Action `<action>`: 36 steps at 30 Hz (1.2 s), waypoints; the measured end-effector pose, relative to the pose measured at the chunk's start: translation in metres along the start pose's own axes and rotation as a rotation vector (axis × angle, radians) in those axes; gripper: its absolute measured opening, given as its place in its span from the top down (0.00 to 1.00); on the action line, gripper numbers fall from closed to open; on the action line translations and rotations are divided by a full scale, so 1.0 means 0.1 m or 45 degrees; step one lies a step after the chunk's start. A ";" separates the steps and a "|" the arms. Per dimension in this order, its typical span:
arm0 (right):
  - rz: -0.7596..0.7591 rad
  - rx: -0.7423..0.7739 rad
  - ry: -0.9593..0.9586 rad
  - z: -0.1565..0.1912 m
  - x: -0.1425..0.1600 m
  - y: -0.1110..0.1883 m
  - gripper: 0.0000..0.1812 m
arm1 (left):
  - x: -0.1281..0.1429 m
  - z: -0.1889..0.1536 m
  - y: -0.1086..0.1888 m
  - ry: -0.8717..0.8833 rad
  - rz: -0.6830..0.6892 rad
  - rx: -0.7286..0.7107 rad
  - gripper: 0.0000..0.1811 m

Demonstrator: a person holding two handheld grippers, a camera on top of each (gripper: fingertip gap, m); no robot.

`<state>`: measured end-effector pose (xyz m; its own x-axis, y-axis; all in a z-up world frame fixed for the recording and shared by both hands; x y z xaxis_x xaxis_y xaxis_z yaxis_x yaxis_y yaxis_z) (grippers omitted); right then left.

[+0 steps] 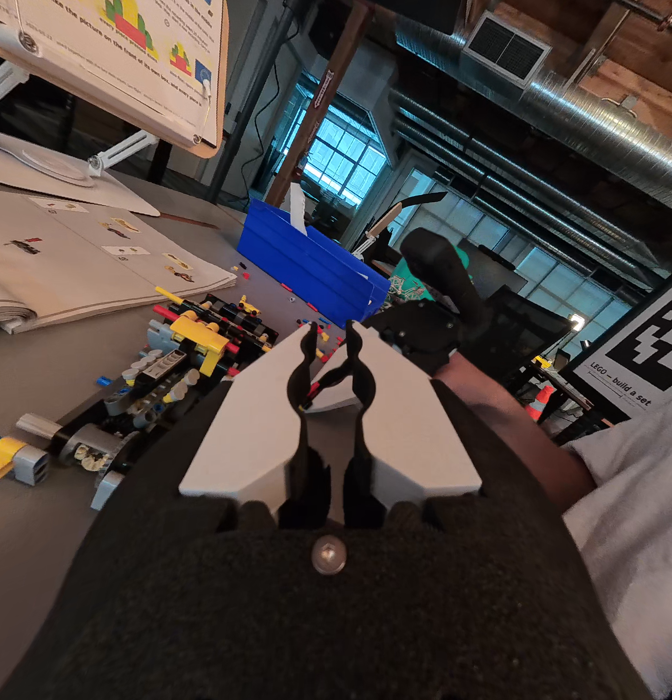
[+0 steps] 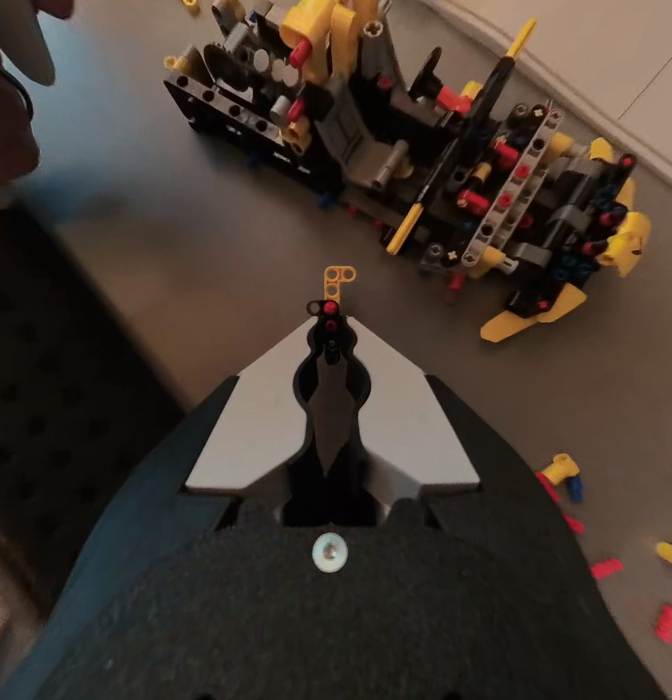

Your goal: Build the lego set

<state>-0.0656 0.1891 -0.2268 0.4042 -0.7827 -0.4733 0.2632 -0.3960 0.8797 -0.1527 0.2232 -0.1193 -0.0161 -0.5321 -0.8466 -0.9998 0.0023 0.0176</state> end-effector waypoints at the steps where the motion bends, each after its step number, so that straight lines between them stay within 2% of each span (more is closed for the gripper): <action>1: -0.007 -0.012 -0.005 0.01 -0.01 -0.02 0.96 | 0.00 0.00 0.00 -0.005 -0.001 -0.007 0.92; 7: -0.016 -0.060 -0.022 0.03 0.00 -0.08 0.96 | 0.01 0.05 0.02 -0.065 0.017 -0.084 0.92; 9: -0.075 -0.057 -0.026 0.01 -0.04 -0.04 0.95 | -0.01 0.10 0.07 -0.104 0.019 -0.142 0.91; 11: -0.165 -0.072 -0.065 -0.06 -0.09 0.04 0.91 | -0.03 0.15 0.16 -0.155 0.027 -0.219 0.90; 15: -0.547 -0.094 -0.180 -0.31 -0.26 0.33 0.87 | 0.01 0.32 0.43 -0.268 0.149 -0.405 0.88; 18: -0.820 -0.100 -0.342 -0.57 -0.29 0.57 0.84 | -0.03 0.43 0.78 -0.333 0.197 -0.580 0.88; 22: -1.007 0.100 -0.477 -0.99 -0.22 0.81 0.81 | -0.04 0.51 1.24 -0.292 0.235 -0.722 0.86; 26: -1.023 0.265 -0.488 -1.16 -0.15 0.86 0.81 | 0.01 0.66 1.63 -0.090 0.259 -0.914 0.86; 29: -1.010 0.351 -0.486 -1.21 -0.11 0.88 0.82 | 0.12 0.65 1.75 -0.011 0.325 -0.910 0.86; 32: -0.994 0.288 -0.492 -1.17 -0.12 0.84 0.82 | 0.28 0.69 1.87 0.003 0.476 -0.992 0.86; 36: -1.010 0.212 -0.491 -1.11 -0.15 0.83 0.84 | 0.36 0.79 2.02 -0.012 0.615 -1.120 0.86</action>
<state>0.0471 0.2213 -0.1511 -0.1727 -0.3444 -0.9228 0.1974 -0.9300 0.3101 -0.3556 0.2714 -0.1886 -0.4228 -0.6327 -0.6488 -0.5254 -0.4122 0.7444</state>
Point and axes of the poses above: each gripper's, where its closed fingertips meet, y back along the fingers, x out of its underside, z = x × y across the jaws, the point moved 1 cm from there along y, back along the fingers, and after that the axes turned 9 degrees about z, right-handed, at the moved point
